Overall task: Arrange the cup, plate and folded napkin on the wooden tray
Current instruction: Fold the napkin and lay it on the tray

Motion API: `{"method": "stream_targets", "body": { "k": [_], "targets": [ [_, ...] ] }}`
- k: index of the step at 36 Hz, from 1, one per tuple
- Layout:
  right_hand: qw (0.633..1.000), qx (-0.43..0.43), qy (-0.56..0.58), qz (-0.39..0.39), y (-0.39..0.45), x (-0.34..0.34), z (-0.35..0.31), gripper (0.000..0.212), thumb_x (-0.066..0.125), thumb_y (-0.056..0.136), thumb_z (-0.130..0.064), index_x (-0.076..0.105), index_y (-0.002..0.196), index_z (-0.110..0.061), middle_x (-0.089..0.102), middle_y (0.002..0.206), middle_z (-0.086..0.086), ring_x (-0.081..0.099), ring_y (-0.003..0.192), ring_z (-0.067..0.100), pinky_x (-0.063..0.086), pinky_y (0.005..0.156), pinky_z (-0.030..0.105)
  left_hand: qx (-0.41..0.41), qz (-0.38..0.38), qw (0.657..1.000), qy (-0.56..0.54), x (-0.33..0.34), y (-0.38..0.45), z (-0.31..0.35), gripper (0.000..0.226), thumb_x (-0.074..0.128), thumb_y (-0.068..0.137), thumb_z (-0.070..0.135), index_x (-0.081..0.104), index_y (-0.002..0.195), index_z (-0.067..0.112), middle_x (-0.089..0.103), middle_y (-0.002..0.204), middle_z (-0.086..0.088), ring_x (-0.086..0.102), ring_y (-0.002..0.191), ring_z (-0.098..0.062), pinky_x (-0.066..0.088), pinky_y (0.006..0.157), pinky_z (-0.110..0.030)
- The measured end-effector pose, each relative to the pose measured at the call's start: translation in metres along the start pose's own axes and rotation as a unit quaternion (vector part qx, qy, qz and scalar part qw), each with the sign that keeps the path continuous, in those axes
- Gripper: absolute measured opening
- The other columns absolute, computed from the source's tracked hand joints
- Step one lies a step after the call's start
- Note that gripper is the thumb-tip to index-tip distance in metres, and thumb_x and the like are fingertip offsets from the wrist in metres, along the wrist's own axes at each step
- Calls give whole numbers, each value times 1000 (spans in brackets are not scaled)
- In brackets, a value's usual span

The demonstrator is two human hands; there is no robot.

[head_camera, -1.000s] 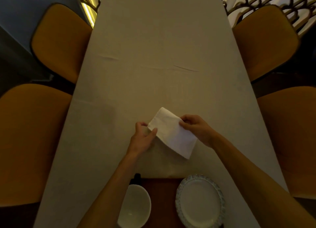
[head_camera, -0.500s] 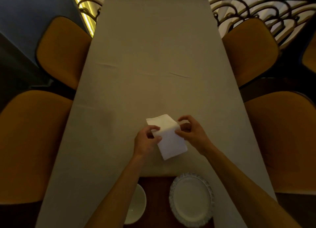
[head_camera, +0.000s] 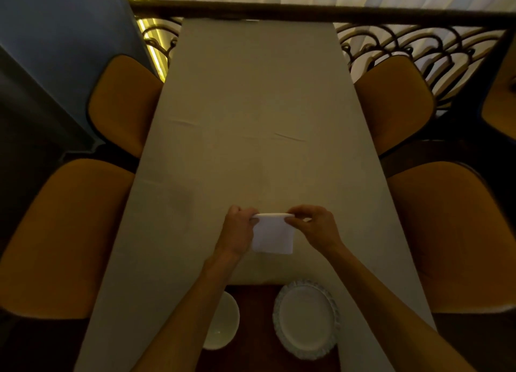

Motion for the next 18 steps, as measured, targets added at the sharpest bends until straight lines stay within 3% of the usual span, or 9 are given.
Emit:
{"method": "stream_targets", "body": {
  "k": [3,5,7,9,12,16,18],
  "targets": [
    [1000,-6,-1,5,-7,-6,-4,10,77,79,-24,74,89,-23,67,82,-5,60,76,3,44,67,18,-36,10,999,-28,-5,-4,-3,18,56,90,10,59,98,-5,35,90,-3,41,80,-19,39,61,-9],
    [1000,-18,-24,2,-11,-8,-7,8,75,82,-27,71,88,-25,63,88,-2,58,81,9,44,69,24,-23,6,1000,-18,-7,-8,3,14,55,90,10,60,97,-2,37,96,-6,42,85,-19,40,66,-13],
    [1000,-19,-20,-15,-15,-7,-9,7,71,85,-26,68,90,-23,64,94,-1,59,89,12,45,72,25,-4,-5,1000,-23,-8,-15,13,14,53,92,9,61,100,1,46,103,-12,46,93,-23,40,77,-26],
    [999,-8,-2,-31,-21,-7,-12,7,68,88,-26,65,92,-22,65,95,-3,61,91,12,46,71,22,-5,-11,999,-49,-11,-21,19,12,50,94,11,60,98,5,57,96,-12,52,88,-24,39,73,-31],
    [999,-4,0,-50,-33,-9,-17,8,63,91,-27,59,96,-22,64,91,-4,59,82,8,42,64,18,-21,-25,994,-109,-12,-35,23,15,48,97,21,54,92,9,59,79,-7,51,69,-19,38,61,-31],
    [997,8,38,-62,-49,-11,-14,7,64,89,-32,59,92,-29,68,90,-2,66,83,14,55,70,35,-20,-12,987,-158,-14,-54,28,16,48,98,25,55,92,12,59,78,-2,51,64,-11,39,55,-23],
    [997,15,53,-62,-60,-13,-13,7,65,89,-33,59,92,-29,68,92,1,67,86,18,59,69,38,-32,-16,982,-186,-11,-63,24,13,50,97,26,57,94,16,60,80,0,56,69,-14,45,59,-27]
  ]
}}
Point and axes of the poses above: each hand's wrist, its own y-axis towards the middle knuckle, its own x-axis out of the palm, z = x × y, the point moved 9 cm from there along y, towards the middle knuckle
